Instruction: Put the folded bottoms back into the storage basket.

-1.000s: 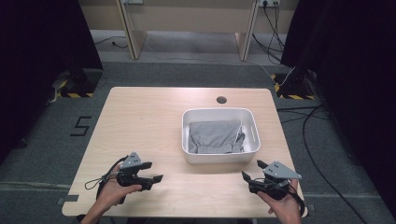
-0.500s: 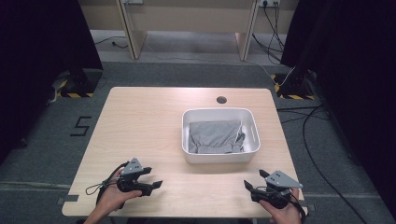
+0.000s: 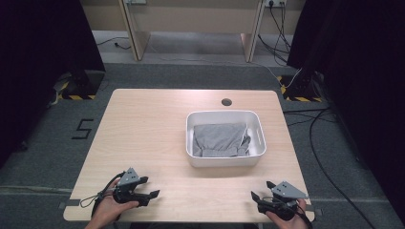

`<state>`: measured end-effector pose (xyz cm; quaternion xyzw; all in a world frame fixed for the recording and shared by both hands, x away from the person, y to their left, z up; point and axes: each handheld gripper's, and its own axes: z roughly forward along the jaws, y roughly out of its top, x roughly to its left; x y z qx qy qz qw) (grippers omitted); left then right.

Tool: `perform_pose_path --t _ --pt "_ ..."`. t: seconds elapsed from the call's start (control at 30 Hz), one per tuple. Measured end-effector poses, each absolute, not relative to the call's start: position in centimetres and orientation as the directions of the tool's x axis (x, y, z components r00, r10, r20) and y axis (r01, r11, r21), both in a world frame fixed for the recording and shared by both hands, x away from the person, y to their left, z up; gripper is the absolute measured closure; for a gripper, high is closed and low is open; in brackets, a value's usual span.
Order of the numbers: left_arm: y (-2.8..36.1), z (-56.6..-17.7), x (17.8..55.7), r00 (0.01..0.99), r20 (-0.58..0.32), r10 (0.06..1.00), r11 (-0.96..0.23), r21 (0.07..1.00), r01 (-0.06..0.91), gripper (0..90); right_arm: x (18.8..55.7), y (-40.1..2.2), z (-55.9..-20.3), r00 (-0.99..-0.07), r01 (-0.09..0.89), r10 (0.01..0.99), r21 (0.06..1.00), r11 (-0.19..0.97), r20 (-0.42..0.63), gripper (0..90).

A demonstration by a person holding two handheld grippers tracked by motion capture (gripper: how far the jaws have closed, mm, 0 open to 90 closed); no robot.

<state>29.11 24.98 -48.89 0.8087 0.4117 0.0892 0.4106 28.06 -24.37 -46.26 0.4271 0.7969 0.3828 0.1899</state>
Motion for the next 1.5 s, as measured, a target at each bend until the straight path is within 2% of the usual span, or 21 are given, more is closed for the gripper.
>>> perform_pose_path --t 0.33,0.57,0.9,1.5 --pt "25.2 -49.3 28.0 0.645 -0.142 0.751 -0.361 0.729 0.581 25.8 27.2 -24.5 -47.5 -0.565 0.562 0.824 0.749 0.351 0.039 27.6" --pt "25.4 -49.6 26.2 0.641 -0.068 0.764 -0.394 0.737 0.548 22.6 26.4 -24.6 -48.1 -0.559 0.581 0.829 0.724 0.372 0.022 23.4" --pt "25.7 -49.8 24.8 0.618 -0.070 0.783 -0.369 0.748 0.552 16.0 25.7 -24.6 -48.8 -0.565 0.570 0.825 0.731 0.374 0.018 15.1" --pt "26.0 -50.5 24.8 0.644 -0.070 0.761 -0.355 0.787 0.505 13.9 24.8 -24.9 -49.9 -0.560 0.500 0.828 0.802 0.327 0.011 14.3"
